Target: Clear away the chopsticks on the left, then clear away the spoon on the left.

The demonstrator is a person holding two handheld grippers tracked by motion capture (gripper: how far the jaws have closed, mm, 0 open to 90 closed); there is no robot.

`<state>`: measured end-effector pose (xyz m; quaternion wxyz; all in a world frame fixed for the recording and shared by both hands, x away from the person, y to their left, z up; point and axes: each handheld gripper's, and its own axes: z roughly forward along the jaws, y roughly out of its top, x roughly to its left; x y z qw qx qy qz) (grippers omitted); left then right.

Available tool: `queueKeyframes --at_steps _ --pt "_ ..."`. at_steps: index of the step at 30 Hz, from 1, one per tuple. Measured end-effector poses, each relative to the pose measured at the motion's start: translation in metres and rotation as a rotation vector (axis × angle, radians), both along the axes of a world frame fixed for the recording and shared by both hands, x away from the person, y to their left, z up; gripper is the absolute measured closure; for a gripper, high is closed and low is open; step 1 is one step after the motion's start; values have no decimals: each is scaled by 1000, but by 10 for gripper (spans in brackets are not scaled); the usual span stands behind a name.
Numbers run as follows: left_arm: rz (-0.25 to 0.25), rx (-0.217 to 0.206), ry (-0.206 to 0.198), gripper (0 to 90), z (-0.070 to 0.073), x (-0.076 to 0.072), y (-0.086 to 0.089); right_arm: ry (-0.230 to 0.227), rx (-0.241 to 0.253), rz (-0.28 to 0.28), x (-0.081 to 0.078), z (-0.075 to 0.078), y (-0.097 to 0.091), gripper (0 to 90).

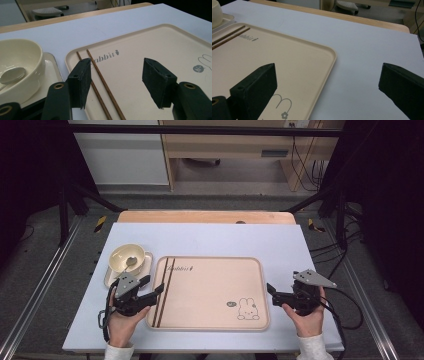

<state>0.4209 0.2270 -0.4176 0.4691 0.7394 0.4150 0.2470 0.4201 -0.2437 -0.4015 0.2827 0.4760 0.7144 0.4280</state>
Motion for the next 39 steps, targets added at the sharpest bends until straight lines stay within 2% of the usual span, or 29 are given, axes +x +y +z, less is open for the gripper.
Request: queueKeyframes --at_steps 3,4,11,15,18,21,25,27,39 --pt "-22 18 -9 383 0 -3 7 2 -2 -2 0 -1 1 20" --pt "-30 43 -9 369 -1 -5 12 4 -9 0 1 -1 1 20" --pt "-43 66 4 332 -6 -9 26 5 -11 -1 1 -2 2 20" --pt "-39 82 -3 308 -7 -11 37 7 -4 -1 0 -1 2 20" --pt "-19 77 -11 298 -8 -11 53 6 -5 0 0 -1 2 20" --pt "-9 73 -14 290 -7 -12 60 6 -6 0 0 -1 2 20" --pt "33 66 -13 282 -5 -13 76 7 -7 -4 0 -1 2 20" --pt "38 58 -14 281 -4 -14 78 5 -11 -3 0 -2 2 20" --pt "84 66 -13 236 -4 -9 97 5 -11 2 1 -2 3 23"
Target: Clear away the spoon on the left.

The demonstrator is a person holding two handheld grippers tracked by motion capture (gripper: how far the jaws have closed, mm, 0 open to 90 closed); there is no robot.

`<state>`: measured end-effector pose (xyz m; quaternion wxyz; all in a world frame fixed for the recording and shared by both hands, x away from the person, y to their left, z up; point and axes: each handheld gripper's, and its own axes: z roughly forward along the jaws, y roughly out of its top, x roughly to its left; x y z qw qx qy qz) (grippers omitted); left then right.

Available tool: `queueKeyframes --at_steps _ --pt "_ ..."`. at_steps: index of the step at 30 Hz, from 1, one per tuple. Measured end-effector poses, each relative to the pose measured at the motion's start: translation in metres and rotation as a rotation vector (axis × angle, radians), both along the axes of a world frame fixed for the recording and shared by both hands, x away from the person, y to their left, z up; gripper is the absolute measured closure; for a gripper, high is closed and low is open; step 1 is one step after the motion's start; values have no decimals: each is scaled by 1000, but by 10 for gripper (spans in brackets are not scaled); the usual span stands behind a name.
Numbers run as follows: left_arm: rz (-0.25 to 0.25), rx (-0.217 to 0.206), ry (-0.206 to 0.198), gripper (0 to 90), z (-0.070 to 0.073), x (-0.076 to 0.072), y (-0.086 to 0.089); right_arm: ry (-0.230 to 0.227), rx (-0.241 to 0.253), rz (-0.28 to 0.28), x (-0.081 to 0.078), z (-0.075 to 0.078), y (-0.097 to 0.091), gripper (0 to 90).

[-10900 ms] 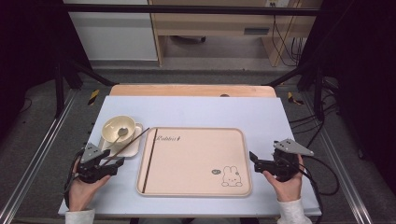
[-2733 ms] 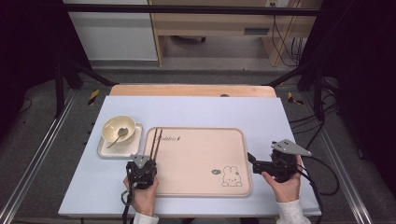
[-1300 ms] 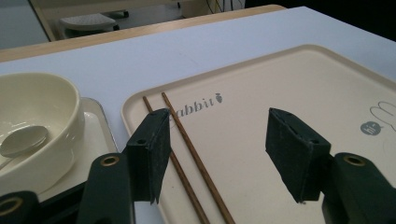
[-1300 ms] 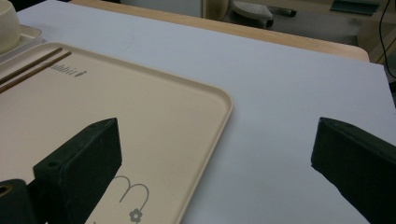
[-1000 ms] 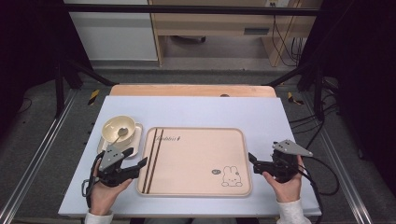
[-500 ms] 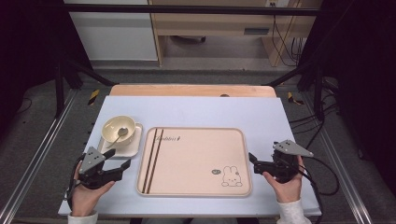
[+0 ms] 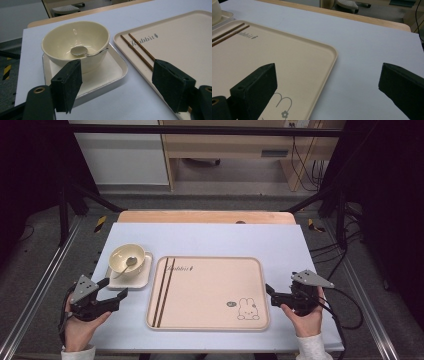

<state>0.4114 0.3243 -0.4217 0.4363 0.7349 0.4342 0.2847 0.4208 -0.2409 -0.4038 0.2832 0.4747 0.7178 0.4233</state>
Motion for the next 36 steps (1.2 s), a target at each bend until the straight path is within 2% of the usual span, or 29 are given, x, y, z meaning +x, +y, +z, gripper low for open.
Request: queueKeyframes --at_steps 13,23,25,26,27,31,36 --pt "23 -3 -5 237 -5 21 6 14 -11 2 2 -3 3 22" --pt "20 36 -5 313 -10 32 2 18 -17 9 3 -5 5 23" --pt "19 40 -7 371 -11 33 2 19 -15 9 3 -5 5 23" --pt "19 42 -4 371 -11 34 2 19 -15 9 3 -5 5 23" --pt "16 41 -5 421 -12 35 1 18 -15 9 3 -5 5 24" --pt "17 52 -8 484 -13 37 -1 20 -16 9 3 -5 5 24" --pt "19 62 -9 622 -15 38 -3 20 -18 10 3 -6 6 24"
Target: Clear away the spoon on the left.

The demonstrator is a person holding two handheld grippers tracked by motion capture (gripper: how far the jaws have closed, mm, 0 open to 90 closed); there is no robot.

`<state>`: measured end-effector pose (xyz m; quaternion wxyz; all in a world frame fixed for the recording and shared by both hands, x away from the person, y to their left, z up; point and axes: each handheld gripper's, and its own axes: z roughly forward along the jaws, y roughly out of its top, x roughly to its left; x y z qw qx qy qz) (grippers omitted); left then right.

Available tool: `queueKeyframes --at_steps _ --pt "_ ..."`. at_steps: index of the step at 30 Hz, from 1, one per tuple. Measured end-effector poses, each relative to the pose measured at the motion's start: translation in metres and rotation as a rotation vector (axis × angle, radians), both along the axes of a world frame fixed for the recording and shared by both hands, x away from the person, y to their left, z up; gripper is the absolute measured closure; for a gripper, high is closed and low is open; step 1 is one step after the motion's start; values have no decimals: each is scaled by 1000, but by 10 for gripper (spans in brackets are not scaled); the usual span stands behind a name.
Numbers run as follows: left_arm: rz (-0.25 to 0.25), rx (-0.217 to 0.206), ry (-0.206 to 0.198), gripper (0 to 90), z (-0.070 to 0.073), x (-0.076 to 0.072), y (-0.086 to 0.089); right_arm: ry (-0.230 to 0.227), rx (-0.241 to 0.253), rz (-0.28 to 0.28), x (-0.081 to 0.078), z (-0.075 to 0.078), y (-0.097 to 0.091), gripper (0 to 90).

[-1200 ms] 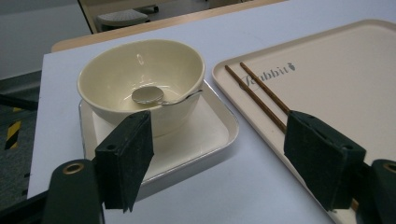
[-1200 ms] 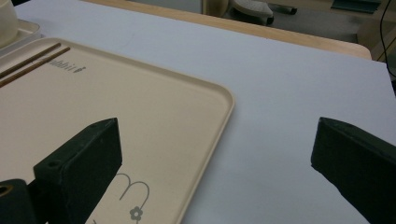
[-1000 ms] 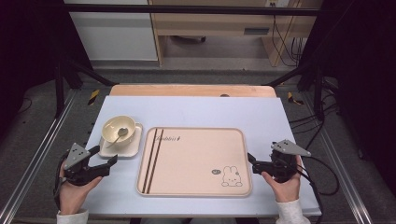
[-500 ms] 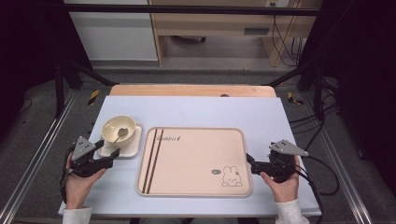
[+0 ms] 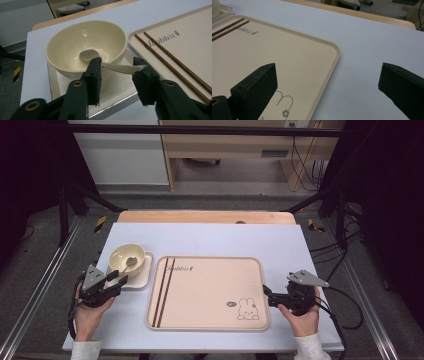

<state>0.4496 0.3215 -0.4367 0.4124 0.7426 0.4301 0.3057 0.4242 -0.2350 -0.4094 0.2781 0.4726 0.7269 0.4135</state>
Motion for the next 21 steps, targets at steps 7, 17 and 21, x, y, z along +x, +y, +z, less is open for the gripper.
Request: queueKeyframes --at_steps 7,17,21 --pt "12 -9 -27 711 1 -2 1 -1 -1 2 0 0 0 25" --pt "32 11 -52 863 4 -6 1 0 -3 1 0 0 0 25" --pt "34 8 -58 881 5 -7 1 0 -3 2 1 0 0 25"
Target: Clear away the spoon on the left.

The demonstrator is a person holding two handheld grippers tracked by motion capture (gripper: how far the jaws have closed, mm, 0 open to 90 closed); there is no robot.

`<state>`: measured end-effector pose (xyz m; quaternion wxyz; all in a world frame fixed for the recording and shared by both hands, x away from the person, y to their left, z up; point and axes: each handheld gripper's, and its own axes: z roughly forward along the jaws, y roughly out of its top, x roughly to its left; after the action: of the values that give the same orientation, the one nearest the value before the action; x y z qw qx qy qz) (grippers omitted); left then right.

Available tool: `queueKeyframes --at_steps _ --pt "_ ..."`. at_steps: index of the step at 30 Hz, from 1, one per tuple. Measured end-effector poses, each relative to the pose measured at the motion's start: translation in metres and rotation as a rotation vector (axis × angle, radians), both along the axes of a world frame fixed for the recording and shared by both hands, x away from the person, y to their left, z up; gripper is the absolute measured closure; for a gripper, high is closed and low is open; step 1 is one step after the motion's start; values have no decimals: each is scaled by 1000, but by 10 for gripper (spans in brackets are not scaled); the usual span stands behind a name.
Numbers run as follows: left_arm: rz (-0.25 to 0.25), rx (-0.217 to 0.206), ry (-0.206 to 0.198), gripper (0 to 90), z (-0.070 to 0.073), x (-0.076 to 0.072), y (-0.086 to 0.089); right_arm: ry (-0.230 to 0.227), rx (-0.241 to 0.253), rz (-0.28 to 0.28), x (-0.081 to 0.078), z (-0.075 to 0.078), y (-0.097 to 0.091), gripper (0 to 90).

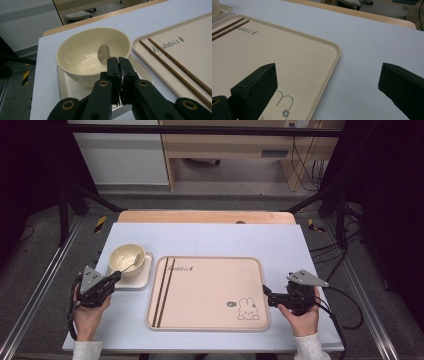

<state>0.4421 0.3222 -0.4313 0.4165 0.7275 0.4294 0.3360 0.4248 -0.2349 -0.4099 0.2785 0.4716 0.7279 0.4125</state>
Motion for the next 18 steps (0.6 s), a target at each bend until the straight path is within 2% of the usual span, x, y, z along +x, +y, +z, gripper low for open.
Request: queueKeyframes --at_steps 5,11,18 --pt "1 -4 -3 885 2 -2 0 1 4 -2 0 0 0 25" --pt "13 -28 -14 888 5 -4 1 -1 8 -1 -1 1 -1 25" --pt "24 -63 -46 889 11 -10 4 -1 10 -2 -1 1 0 24"
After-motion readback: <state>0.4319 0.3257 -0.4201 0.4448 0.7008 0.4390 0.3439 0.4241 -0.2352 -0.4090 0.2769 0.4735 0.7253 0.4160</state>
